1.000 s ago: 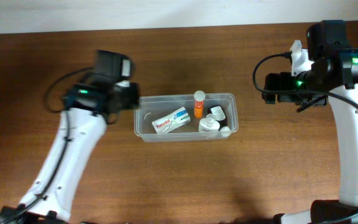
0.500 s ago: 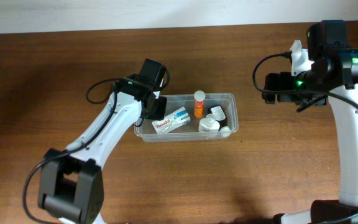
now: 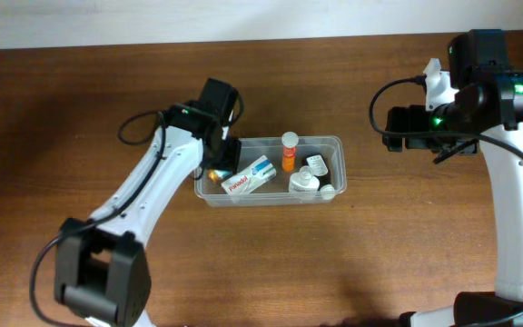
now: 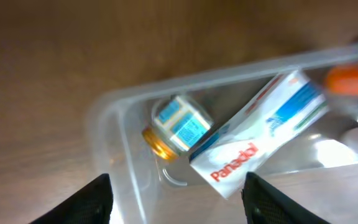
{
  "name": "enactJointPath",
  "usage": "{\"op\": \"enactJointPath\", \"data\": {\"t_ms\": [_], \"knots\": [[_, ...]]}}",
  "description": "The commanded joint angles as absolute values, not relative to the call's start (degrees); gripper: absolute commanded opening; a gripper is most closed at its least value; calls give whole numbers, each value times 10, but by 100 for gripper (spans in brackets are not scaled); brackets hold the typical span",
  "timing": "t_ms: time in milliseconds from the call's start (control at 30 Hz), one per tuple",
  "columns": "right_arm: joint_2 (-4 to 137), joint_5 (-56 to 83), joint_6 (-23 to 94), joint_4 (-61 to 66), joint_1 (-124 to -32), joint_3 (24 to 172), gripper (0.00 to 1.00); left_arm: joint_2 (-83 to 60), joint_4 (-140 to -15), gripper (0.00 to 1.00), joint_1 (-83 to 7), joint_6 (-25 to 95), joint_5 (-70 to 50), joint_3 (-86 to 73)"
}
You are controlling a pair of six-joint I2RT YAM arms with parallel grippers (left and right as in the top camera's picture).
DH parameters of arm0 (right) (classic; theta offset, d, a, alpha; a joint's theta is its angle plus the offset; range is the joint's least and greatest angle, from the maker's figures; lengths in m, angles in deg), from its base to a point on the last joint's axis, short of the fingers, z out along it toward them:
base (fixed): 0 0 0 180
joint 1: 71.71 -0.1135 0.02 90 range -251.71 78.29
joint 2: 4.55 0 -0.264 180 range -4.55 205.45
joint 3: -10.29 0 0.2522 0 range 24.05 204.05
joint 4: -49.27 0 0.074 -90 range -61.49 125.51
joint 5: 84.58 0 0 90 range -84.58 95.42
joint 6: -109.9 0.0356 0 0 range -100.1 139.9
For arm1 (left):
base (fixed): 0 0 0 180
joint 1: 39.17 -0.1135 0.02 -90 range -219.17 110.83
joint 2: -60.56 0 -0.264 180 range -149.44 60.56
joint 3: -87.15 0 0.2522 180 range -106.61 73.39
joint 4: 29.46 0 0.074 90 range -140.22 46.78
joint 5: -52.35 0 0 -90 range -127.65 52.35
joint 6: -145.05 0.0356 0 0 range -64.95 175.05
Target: Pack container
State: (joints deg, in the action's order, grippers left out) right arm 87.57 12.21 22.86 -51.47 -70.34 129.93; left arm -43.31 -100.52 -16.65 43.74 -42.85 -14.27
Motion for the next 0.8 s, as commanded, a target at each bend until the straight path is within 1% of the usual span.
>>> {"op": "enactJointPath", "data": {"t_ms": [0,67,133,233,300,367,400,500,533,767], "knots": [[878,123,218,-515,-703,1296,95,-345,-1006,70,-173,441,-478,-195],[878,124,218,-515,-704,1296,95,-307,-1001,75,-187,430,-515,-202],[878,126,208,-510,-712,1296,95,-285,-995,79,-208,424,-520,-202],[878,126,201,-482,-742,1296,96,-274,-989,81,-249,424,-519,-202],[879,111,202,-453,-765,1296,100,-278,-987,83,-280,425,-510,-202],[882,93,204,-420,-785,1296,98,-286,-980,87,-308,425,-483,-202],[884,92,203,-405,-791,1296,99,-290,-977,87,-322,425,-467,-202],[894,93,204,-366,-796,1296,98,-311,-968,98,-356,425,-433,-202],[897,93,203,-359,-795,1296,98,-319,-968,99,-365,425,-433,-202],[908,92,203,-302,-795,1296,98,-354,-968,99,-389,425,-433,-202]]}}
